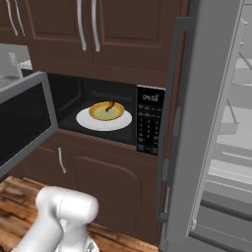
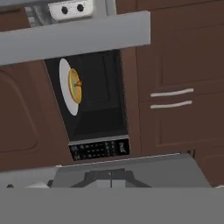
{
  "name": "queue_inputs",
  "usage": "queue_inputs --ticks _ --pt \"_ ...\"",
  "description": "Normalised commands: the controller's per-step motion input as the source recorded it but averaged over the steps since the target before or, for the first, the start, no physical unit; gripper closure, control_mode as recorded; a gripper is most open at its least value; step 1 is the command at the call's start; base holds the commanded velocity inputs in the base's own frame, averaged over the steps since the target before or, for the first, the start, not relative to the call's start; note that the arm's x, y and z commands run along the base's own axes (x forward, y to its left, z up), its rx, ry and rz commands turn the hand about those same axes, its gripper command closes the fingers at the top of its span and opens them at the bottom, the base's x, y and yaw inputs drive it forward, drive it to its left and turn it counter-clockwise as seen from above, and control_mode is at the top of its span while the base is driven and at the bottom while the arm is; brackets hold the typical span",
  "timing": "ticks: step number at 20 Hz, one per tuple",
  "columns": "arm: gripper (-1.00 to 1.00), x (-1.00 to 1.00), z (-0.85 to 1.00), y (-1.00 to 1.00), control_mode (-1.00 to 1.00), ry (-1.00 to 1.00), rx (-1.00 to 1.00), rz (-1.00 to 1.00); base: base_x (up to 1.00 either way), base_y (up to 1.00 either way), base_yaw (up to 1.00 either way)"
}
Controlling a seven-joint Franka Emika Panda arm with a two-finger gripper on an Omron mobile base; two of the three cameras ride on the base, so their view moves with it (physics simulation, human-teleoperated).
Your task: Transport the chicken drumstick from the fridge to the microwave and turn on the microwave.
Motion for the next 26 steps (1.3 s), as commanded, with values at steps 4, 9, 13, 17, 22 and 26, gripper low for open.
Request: queue_inputs --ticks 4,9,13,17,22,26 --pt "1.00 0.28 -0.21 0.61 -1.00 0.00 -0.06 -0.04 0.00 0.00 0.00" --pt "1.00 0.41 -0.16 0.55 -1.00 0.00 -0.06 -0.04 0.00 0.00 0.00" --pt "1.00 0.48 -0.23 0.42 -1.00 0.00 -0.02 -0.05 0.00 0.00 0.00" --pt "1.00 0.52 -0.29 0.52 -1.00 0.00 -0.04 -0.04 0.00 0.00 0.00" --pt "1.00 0.49 -0.32 0.52 -1.00 0.00 -0.04 -0.04 0.00 0.00 0.00" --pt "1.00 0.49 -0.29 0.52 -1.00 0.00 -0.03 -0.05 0.00 0.00 0.00"
